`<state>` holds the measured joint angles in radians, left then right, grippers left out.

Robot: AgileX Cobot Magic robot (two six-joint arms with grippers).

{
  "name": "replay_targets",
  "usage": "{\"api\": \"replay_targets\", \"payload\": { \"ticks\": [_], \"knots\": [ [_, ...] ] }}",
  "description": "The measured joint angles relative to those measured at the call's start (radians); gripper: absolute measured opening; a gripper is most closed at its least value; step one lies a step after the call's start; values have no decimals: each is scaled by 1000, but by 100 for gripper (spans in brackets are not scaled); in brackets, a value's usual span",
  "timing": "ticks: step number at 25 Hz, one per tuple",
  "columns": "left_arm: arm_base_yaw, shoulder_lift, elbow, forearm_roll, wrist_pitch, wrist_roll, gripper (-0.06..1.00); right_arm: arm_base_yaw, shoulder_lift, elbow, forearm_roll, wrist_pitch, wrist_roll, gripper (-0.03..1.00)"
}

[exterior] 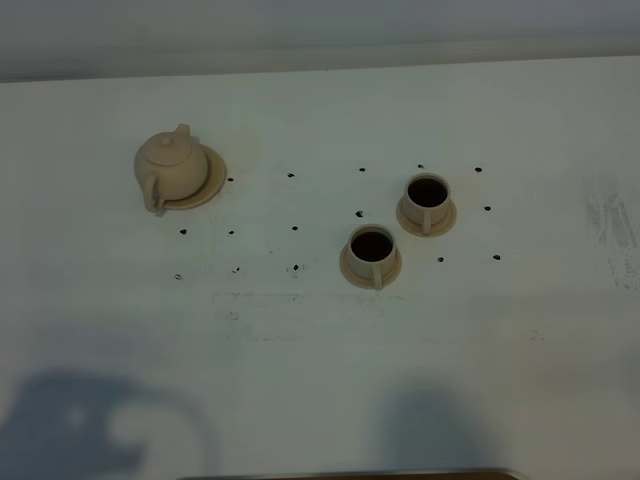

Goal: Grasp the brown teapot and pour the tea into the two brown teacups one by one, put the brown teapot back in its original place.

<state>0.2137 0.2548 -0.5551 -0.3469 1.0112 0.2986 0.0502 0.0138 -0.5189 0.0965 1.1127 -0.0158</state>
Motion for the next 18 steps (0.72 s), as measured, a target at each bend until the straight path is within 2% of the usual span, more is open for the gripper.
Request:
{"api": "replay_targets", "payload": {
  "ticks": [4,8,13,18],
  "knots": [
    [-15,-87,63,4,0,1,51,0,0,0,0,0,1,43],
    [-58,-128,68,8,-7,3,51,0,0,0,0,0,1,43],
    [-129,-176,82,65,52,-11,51,0,0,0,0,0,2,43],
    [-145,-256,90,82,67,-50,50,0,0,0,0,0,2,43]
  ]
}}
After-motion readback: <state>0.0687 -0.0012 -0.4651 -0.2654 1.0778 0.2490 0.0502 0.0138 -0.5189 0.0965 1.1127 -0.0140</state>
